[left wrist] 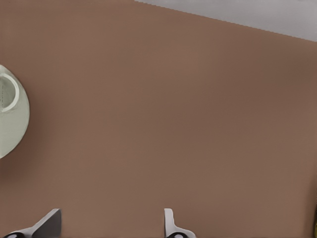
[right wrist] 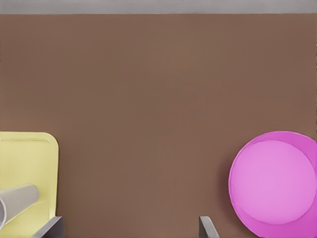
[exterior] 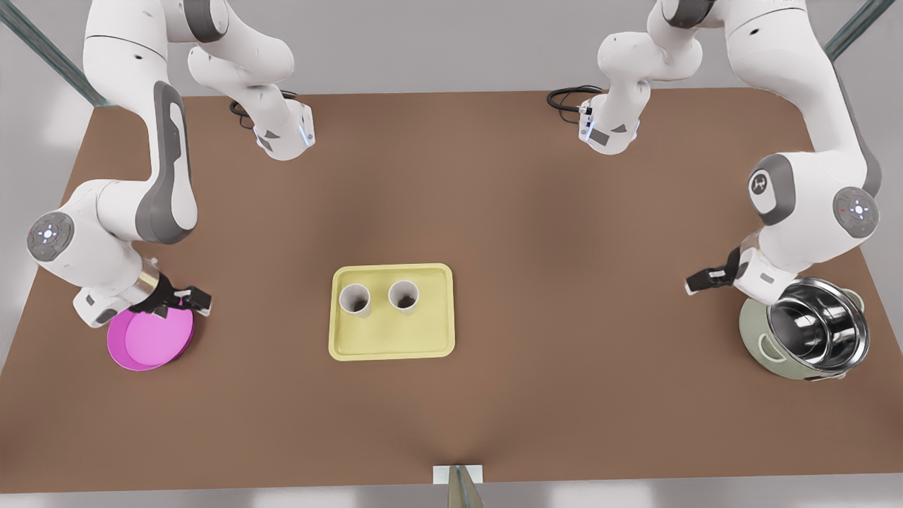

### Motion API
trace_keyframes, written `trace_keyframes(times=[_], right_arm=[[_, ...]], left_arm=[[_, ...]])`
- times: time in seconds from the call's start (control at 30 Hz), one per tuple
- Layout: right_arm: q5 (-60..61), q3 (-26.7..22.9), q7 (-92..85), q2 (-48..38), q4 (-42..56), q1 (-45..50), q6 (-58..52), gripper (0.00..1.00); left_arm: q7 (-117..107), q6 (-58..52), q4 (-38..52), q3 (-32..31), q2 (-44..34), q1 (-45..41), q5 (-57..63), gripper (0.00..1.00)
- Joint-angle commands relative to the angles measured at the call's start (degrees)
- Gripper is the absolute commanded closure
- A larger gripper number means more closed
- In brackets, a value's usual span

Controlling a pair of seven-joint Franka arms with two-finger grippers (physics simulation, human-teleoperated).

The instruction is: Use the left arm to pick up the white IKEA cup from the tray and place it on the middle-left position; use the right arm to pick up the white IKEA cup from the tray and place it on the middle-right position

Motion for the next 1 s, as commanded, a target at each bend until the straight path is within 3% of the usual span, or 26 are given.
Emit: trace_keyframes(times=[0.0, 0.1, 0.27, 0.4, 0.57, 0.7, 0.97], right_arm=[[0.05, -0.02, -4.58, 0.01, 0.05, 0.00, 3.71, 0.00], [-0.04, 0.51, -4.50, 1.07, -0.13, 2.72, 2.75, 0.00], [0.66, 0.51, -4.50, 2.21, 0.05, 14.50, -2.70, 0.00], [7.16, 2.88, -2.91, 6.77, 0.31, 14.50, -1.47, 0.00], [8.57, 3.32, 2.62, 12.49, 2.33, 19.34, 4.15, 0.00], [8.31, 3.24, 1.66, 11.53, -4.43, 19.16, 9.69, 0.00], [8.40, 2.80, -0.72, 9.24, -11.03, 18.63, 14.61, 0.00]], left_arm=[[2.17, 3.21, 0.56, 0.00, 1.10, -0.13, 0.00, 0.00], [2.79, 3.74, -0.32, -0.26, 2.42, -1.71, -1.31, 0.00], [-8.90, 3.83, 5.74, -0.61, 9.18, -17.62, -0.88, 0.00], [-16.64, 4.36, 6.80, -0.70, 12.35, -21.93, 0.26, 0.00], [-34.74, 4.45, 21.12, -0.70, 22.89, -29.40, 0.26, 0.00], [-47.66, 6.90, 31.06, -0.26, 32.74, -37.22, 0.70, 0.00], [-53.20, 12.44, 30.62, -0.43, 36.69, -44.17, 0.88, 0.00]])
